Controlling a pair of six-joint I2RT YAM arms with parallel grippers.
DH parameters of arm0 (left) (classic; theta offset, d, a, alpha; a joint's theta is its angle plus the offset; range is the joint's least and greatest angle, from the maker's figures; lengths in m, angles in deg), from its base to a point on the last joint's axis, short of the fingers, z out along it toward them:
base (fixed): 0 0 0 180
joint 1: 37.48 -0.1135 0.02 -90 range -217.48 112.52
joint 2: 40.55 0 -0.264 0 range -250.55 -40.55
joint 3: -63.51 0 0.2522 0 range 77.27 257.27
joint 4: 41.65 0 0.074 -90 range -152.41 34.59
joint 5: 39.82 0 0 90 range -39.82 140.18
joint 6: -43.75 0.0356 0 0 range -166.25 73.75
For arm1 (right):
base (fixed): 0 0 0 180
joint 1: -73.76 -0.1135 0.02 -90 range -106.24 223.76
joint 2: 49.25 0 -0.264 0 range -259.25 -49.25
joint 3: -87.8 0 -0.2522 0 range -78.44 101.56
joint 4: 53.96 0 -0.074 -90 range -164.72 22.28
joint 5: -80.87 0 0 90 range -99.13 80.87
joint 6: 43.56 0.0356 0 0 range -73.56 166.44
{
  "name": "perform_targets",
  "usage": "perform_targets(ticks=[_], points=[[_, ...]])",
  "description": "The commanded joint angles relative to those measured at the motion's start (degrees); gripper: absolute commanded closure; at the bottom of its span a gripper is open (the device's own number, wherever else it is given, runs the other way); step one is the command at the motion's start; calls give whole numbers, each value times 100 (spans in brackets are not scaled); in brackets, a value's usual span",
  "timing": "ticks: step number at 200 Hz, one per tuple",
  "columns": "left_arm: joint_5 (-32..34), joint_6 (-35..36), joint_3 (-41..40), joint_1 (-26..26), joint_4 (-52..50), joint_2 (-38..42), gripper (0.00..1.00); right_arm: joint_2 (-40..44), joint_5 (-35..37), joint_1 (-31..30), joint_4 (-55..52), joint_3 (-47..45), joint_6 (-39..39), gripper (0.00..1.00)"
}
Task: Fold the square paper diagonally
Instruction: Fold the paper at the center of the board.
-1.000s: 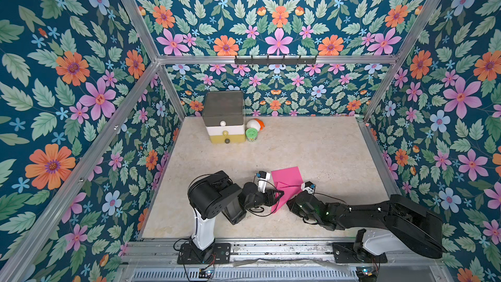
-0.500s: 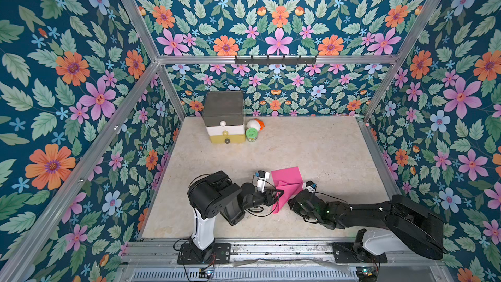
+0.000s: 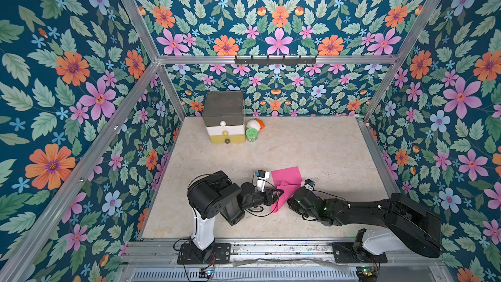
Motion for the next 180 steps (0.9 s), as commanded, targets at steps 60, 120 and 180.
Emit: perform_targets(ticks=[60, 120, 180], points=[[26, 153, 110, -2, -378, 203, 93, 1374, 857, 467, -2194, 664, -754, 71], [51, 458, 251, 19, -1009, 425, 93, 931, -1048, 1669, 24, 550, -1964, 100], [40, 608, 325, 59, -1247, 497, 89, -178, -1201, 1683, 205, 1154, -2362, 100]])
